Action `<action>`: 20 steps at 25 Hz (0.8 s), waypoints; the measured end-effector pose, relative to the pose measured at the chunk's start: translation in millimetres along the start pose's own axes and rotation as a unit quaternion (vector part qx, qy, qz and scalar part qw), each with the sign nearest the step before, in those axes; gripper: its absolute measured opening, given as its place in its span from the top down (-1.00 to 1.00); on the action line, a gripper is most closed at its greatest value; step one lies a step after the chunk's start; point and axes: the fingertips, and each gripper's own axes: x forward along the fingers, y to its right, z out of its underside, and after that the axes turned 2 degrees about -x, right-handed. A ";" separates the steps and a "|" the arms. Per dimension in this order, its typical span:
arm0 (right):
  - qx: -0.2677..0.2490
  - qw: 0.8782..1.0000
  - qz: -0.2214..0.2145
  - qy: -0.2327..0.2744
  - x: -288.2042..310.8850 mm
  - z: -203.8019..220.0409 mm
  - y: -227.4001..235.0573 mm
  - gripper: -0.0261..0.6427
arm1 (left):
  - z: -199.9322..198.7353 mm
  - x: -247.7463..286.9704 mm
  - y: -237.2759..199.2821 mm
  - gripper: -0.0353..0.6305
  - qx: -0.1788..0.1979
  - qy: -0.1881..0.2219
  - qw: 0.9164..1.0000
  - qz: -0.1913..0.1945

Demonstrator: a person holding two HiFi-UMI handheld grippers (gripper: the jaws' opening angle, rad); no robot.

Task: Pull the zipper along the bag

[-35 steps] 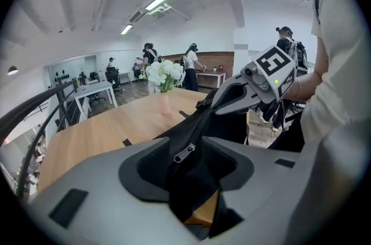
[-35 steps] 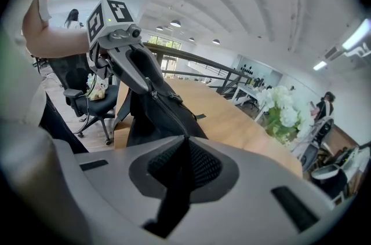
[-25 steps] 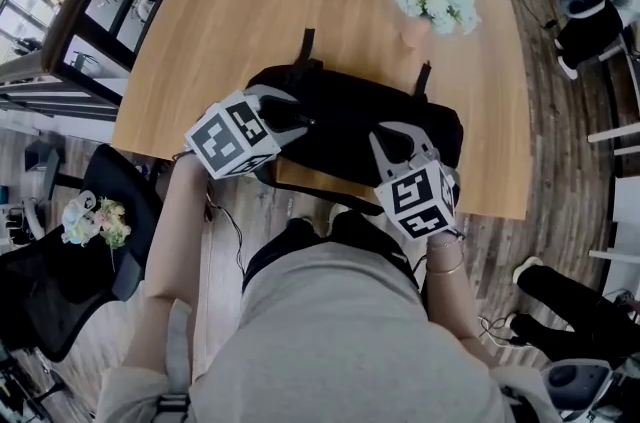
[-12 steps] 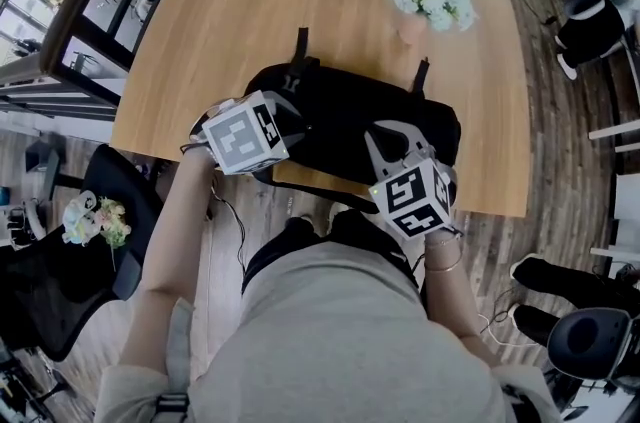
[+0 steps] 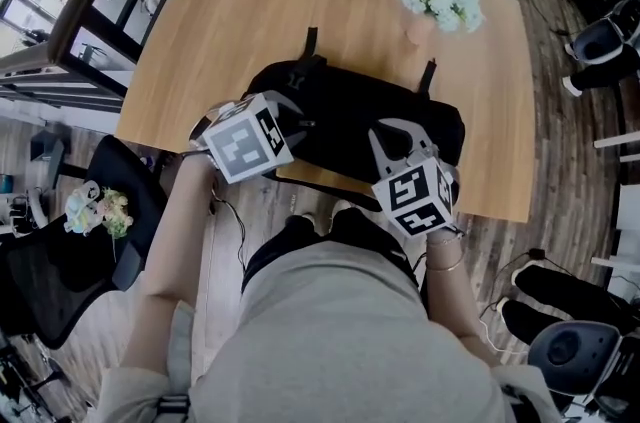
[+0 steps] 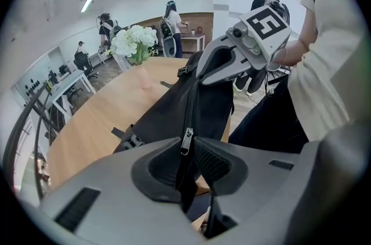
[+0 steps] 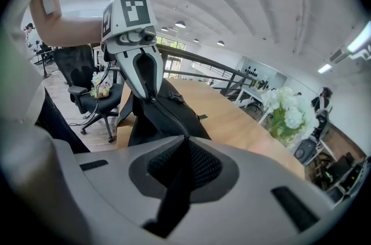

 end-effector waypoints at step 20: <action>0.006 1.000 -0.008 0.015 -0.4 -1.5 2.4 0.83 | 4.5 -25.9 -0.5 0.74 -0.021 0.046 0.987 -0.155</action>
